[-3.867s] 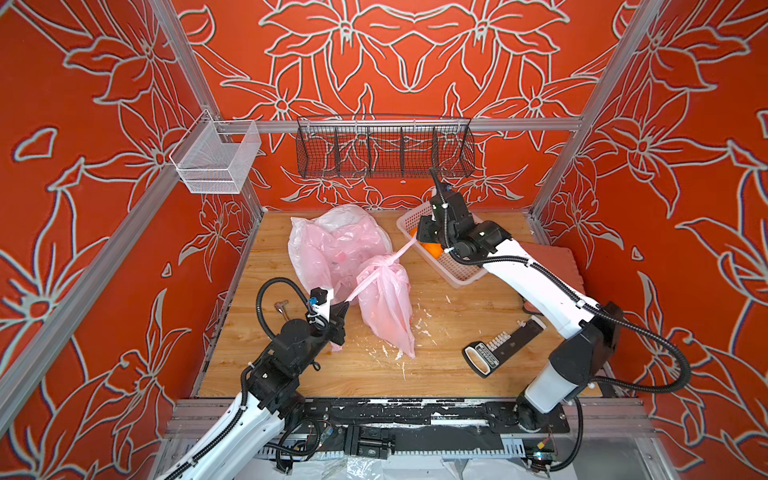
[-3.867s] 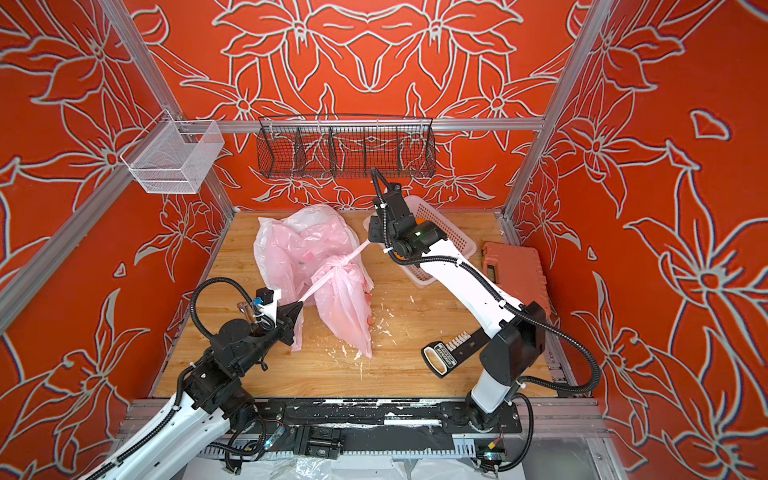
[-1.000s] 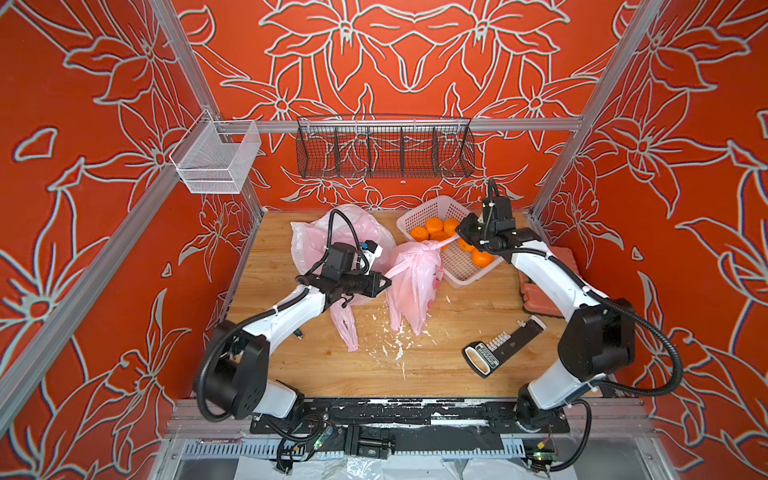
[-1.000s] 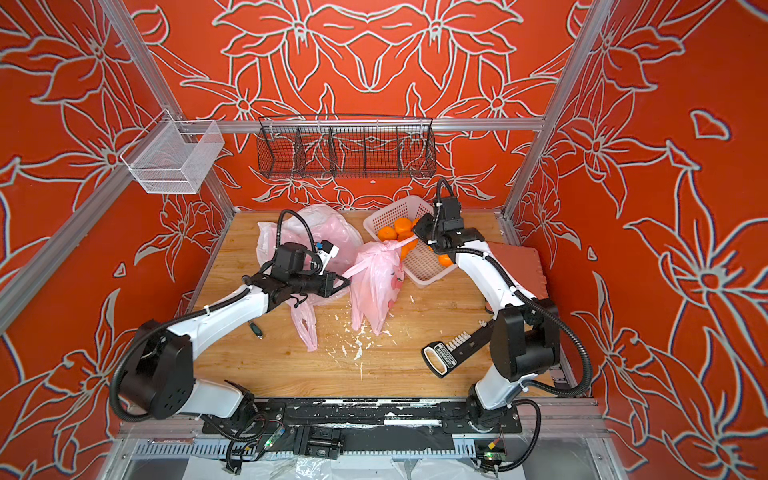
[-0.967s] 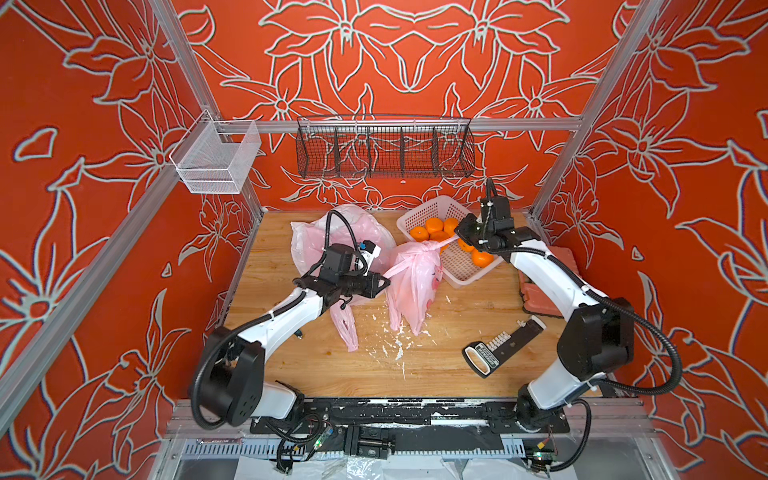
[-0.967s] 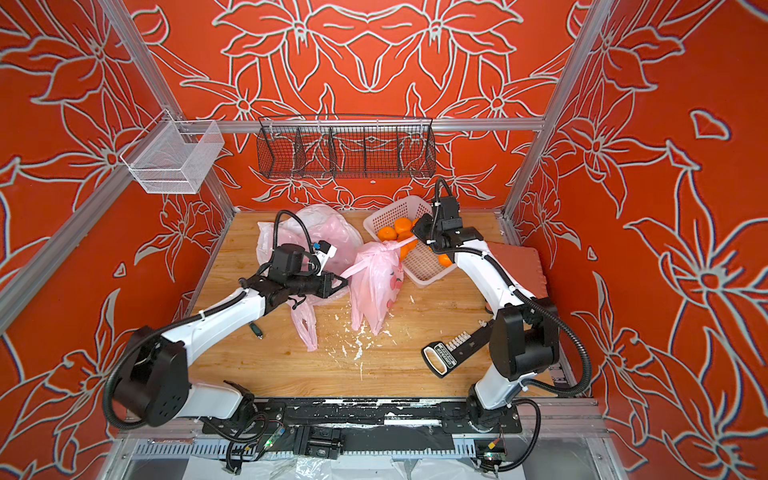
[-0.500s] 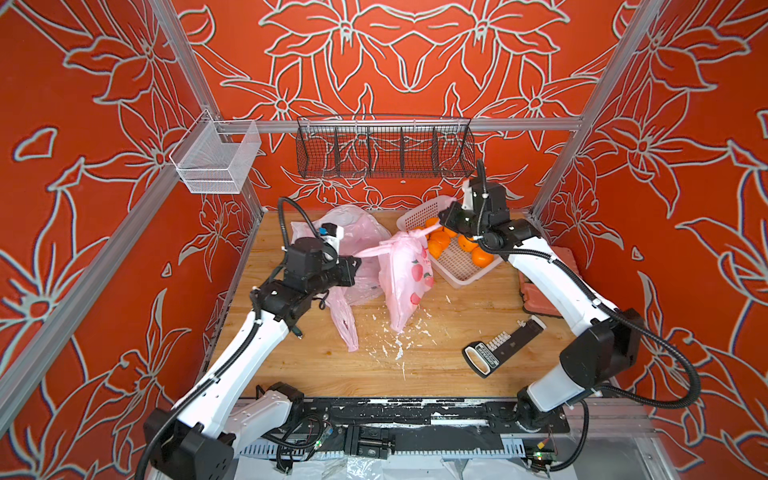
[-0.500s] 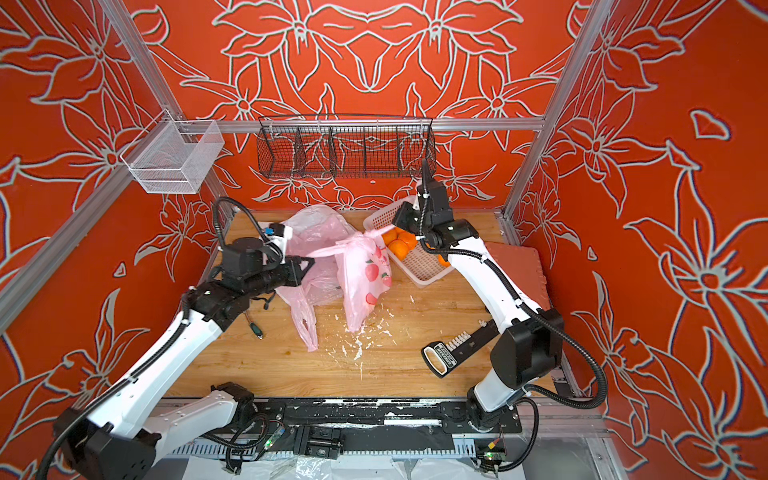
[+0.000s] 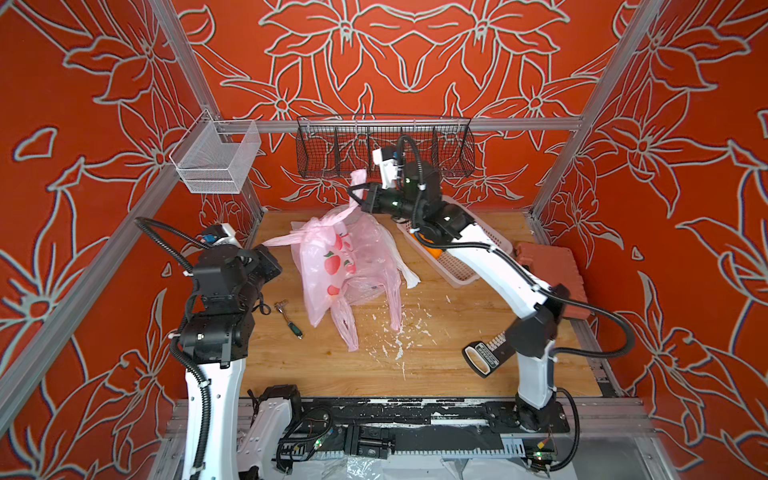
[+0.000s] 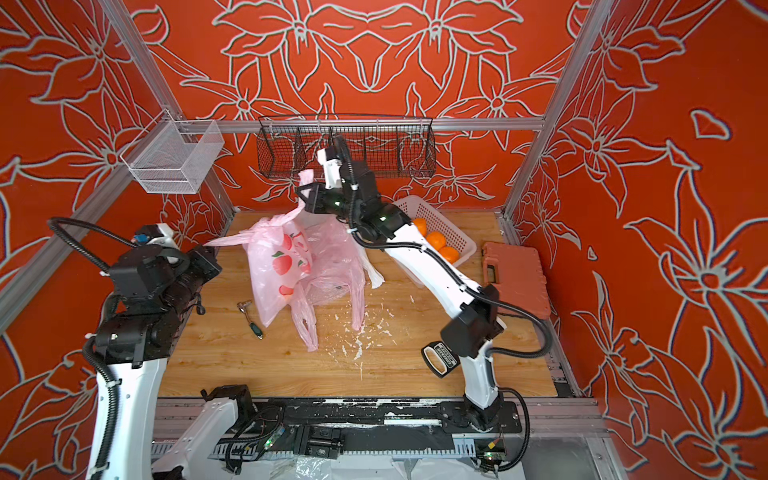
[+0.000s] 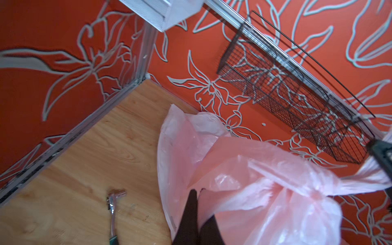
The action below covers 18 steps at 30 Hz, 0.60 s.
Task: Place the oranges into plastic bags & tie knots
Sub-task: Place the plastic bag at the center of the board.
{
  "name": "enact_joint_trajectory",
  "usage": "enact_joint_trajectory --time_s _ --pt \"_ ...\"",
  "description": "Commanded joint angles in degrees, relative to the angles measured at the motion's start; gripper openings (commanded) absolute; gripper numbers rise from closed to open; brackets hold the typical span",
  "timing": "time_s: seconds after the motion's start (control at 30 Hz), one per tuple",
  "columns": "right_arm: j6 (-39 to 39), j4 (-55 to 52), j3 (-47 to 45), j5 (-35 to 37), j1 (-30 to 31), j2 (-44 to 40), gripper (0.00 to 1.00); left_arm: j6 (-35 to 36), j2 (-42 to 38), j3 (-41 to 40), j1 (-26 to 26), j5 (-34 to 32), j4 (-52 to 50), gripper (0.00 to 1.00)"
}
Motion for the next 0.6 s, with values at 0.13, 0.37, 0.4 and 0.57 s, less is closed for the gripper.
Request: enact_joint_trajectory --time_s 0.13,0.37,0.4,0.57 --pt "8.4 8.6 31.4 -5.3 4.4 26.5 0.00 -3.1 8.0 3.1 16.3 4.3 0.9 0.00" --pt "6.8 14.9 30.3 -1.4 5.2 30.3 0.58 -2.6 18.3 7.9 24.3 0.0 4.0 0.00" --pt "5.2 13.6 27.8 -1.4 4.9 28.5 0.66 -2.4 19.4 8.7 24.9 -0.1 4.1 0.00" --pt "-1.7 6.7 13.5 2.6 3.3 18.3 0.86 -2.1 22.7 8.4 26.2 4.8 5.3 0.00"
